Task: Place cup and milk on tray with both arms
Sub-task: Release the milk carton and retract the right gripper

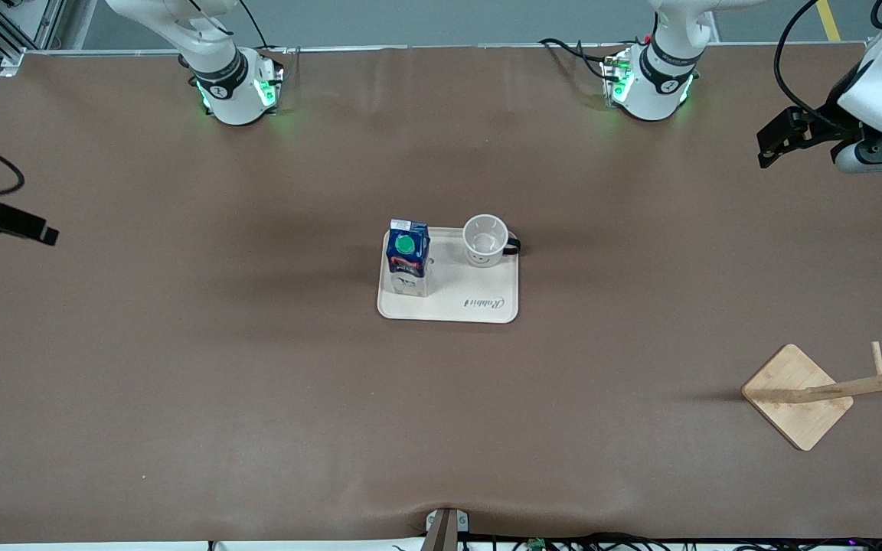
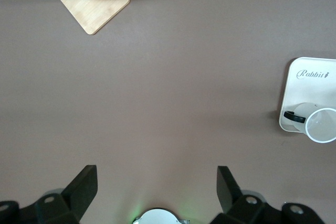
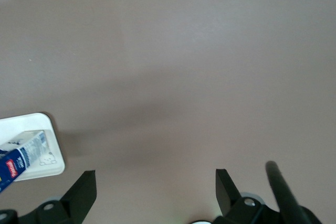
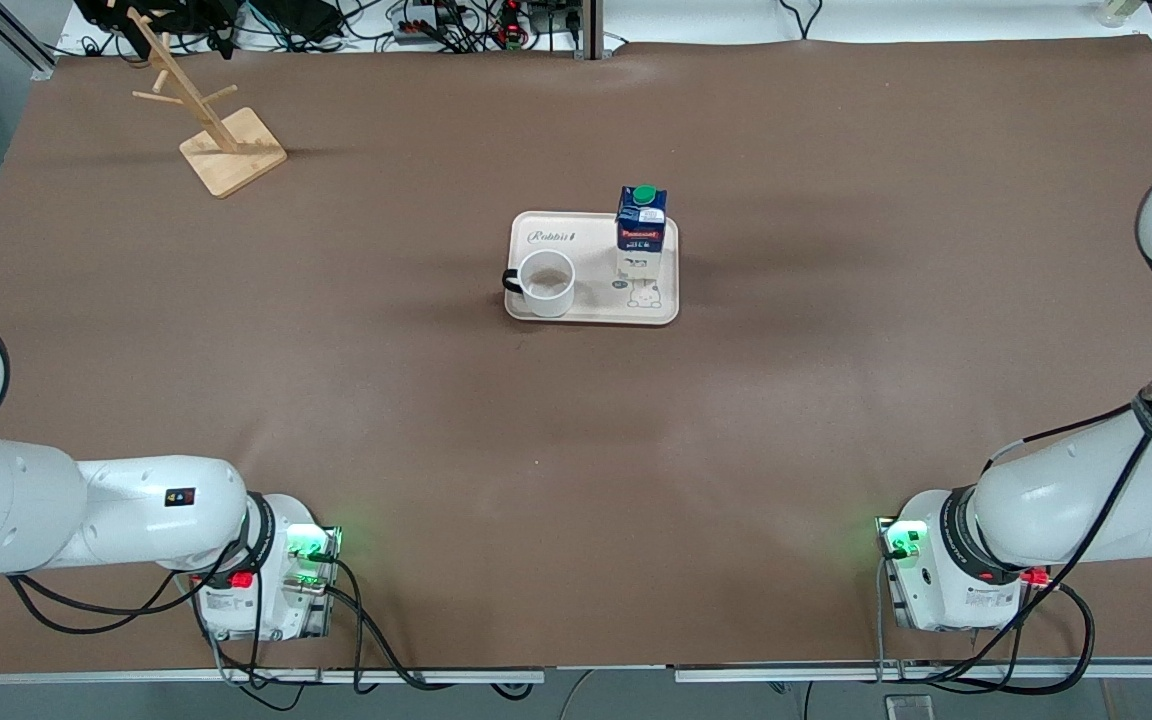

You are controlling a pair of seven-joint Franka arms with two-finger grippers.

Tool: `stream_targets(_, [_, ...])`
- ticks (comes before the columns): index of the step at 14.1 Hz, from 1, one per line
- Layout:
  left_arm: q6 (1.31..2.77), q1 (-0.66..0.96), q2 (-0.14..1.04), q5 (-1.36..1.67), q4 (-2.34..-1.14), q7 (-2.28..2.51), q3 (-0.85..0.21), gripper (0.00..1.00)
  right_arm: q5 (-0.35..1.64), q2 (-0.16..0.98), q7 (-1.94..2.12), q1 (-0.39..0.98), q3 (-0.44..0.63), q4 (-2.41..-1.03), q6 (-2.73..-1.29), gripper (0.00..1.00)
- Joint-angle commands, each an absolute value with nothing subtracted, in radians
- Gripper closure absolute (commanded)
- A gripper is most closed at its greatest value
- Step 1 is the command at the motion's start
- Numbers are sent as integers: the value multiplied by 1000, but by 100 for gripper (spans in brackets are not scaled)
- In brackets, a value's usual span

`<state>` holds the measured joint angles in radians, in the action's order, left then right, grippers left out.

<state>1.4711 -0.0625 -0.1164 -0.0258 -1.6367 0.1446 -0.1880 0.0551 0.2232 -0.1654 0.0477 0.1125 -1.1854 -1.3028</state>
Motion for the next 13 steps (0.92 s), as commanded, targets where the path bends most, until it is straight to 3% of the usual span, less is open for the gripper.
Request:
stream_targets(1, [1473,-61,-127,-21,-1638,149,-189,0,17,18,-150,38,106,-1456,-1396,0])
stream_targets(4, [1473,-63,-130,-23,-1643,149,-189,0,17,-129,-124,31,106,-1650,-1463,0])
stream_targets(13, [1473,-63,-130,-23,-1643,149,-189,0,8,-49,32,-12,103,-1523,-1430,0])
